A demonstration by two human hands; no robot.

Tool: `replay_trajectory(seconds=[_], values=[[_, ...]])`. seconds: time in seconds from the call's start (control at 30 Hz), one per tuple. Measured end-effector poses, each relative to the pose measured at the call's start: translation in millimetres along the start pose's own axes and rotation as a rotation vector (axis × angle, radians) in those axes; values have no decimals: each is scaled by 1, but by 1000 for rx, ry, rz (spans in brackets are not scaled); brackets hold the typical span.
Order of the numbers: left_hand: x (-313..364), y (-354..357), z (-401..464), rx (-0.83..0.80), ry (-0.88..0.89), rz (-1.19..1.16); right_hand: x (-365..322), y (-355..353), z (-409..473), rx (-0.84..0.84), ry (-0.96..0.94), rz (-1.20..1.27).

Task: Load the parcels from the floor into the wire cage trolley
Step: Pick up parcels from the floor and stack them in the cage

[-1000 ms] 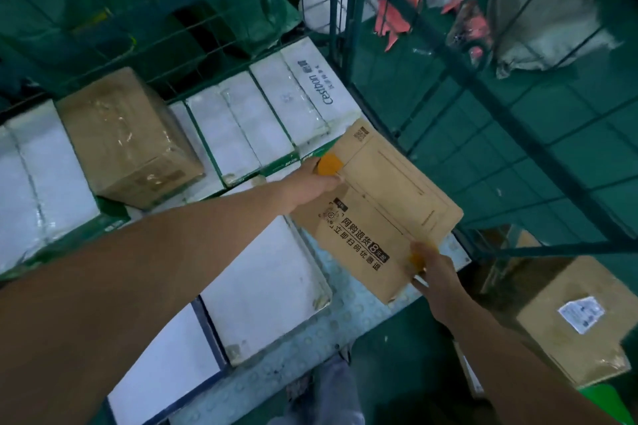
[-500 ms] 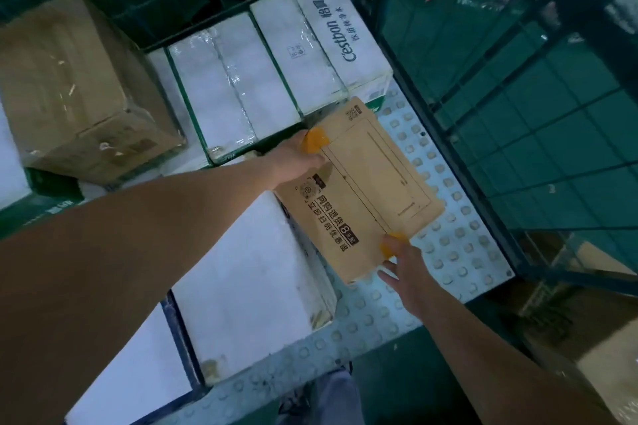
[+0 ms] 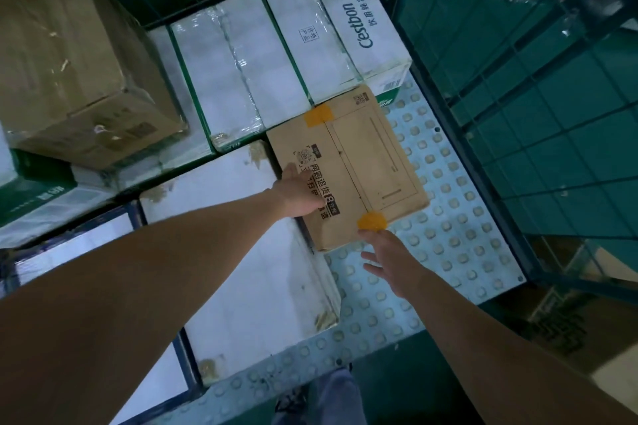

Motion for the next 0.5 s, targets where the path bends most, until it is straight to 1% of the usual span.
replay_trajectory(seconds=[0.03, 0.1, 0.17, 0.27, 0.33, 0.5], values=[[1, 1, 1, 8, -1, -8, -1, -3, -1, 37, -1, 23], [2, -2, 1, 34, -3, -11, -5, -15, 2, 160, -15, 80], [0, -11, 3, 88, -10, -20, -17, -28, 5, 276, -72, 136], [-11, -31, 10, 176, -28, -13, -31, -48, 12, 390, -156, 102], [-18, -48, 18, 235, -39, 9, -35, -58, 28, 385, -191, 103], [-42, -75, 48, 265, -126, 14, -65, -48, 25, 323, -258, 111]])
Point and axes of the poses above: each hand's wrist, its own z-axis towards the middle knuckle, its own y-axis out of the palm, x = y × z, the point moved 9 cm from there along z, towards the middle knuckle, and after that the axes turned 14 degrees about z, right-handed, at the moved point
